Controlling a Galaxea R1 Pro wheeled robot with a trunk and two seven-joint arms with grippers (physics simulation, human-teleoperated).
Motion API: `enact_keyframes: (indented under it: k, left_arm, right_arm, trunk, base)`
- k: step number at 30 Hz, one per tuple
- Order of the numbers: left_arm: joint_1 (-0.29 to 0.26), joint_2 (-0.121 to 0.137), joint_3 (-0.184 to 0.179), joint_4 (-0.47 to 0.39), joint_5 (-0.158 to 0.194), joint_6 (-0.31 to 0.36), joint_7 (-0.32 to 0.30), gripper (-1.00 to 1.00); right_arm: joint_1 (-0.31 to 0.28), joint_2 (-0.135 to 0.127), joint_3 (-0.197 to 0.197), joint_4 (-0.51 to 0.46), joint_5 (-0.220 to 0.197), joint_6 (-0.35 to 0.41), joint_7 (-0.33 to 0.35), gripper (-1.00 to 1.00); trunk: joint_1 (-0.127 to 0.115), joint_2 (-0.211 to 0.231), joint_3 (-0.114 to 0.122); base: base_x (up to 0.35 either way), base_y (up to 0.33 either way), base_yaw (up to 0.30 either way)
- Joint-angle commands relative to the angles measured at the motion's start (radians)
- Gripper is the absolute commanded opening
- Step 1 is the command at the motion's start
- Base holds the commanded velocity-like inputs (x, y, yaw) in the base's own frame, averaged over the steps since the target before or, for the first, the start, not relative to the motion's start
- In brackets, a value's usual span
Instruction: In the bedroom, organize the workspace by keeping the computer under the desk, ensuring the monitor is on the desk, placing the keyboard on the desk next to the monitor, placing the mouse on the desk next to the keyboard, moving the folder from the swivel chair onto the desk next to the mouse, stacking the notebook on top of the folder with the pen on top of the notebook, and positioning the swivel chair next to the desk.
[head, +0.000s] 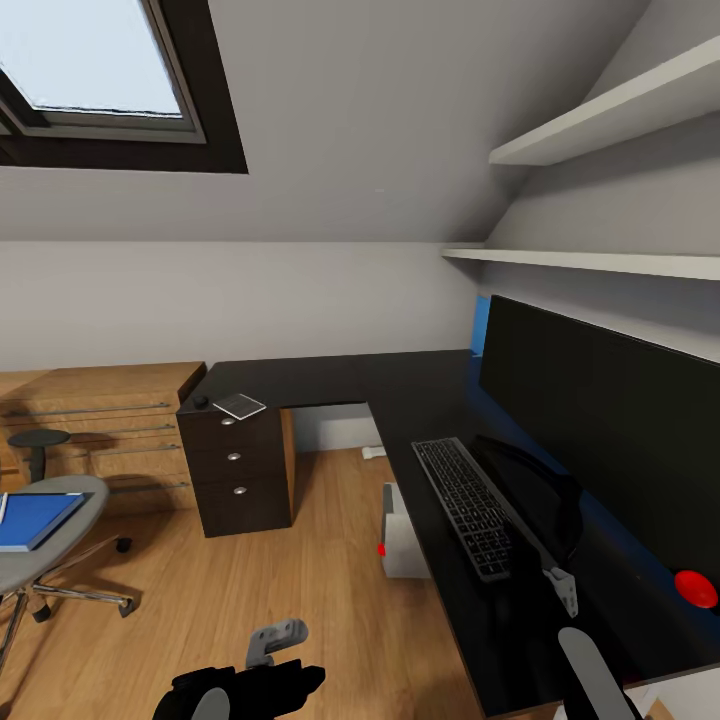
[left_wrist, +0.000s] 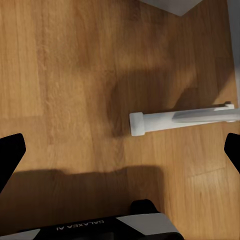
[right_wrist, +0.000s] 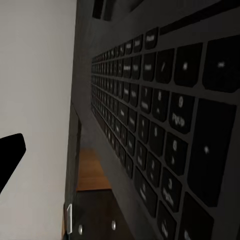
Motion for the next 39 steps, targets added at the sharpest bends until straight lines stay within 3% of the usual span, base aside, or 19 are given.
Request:
enact_keyframes:
  k: [1, 18, 39]
  left_arm:
    - [0.0, 0.0, 0.0, -0.001, 0.01, 0.002, 0.01, 1.0]
    - [-0.001, 0.0, -0.001, -0.001, 0.01, 0.002, 0.01, 1.0]
    - [-0.001, 0.0, 0.0, -0.001, 0.01, 0.002, 0.01, 1.0]
  right_arm:
    - [0.0, 0.0, -0.001, -0.001, -0.007, 0.005, -0.004, 1.0]
    - [0.0, 0.0, -0.002, -0.001, -0.007, 0.005, -0.003, 1.0]
    - [0.0, 0.0, -0.002, 0.0, -0.007, 0.005, -0.003, 1.0]
  trunk:
    - [0.0, -0.001, -0.001]
    - [0.0, -0.001, -0.001]
    - [0.0, -0.001, -0.001]
  base:
    - [0.0, 0.0, 0.0]
    - [-0.067, -0.022, 0.0]
    - [-0.315, -0.022, 0.0]
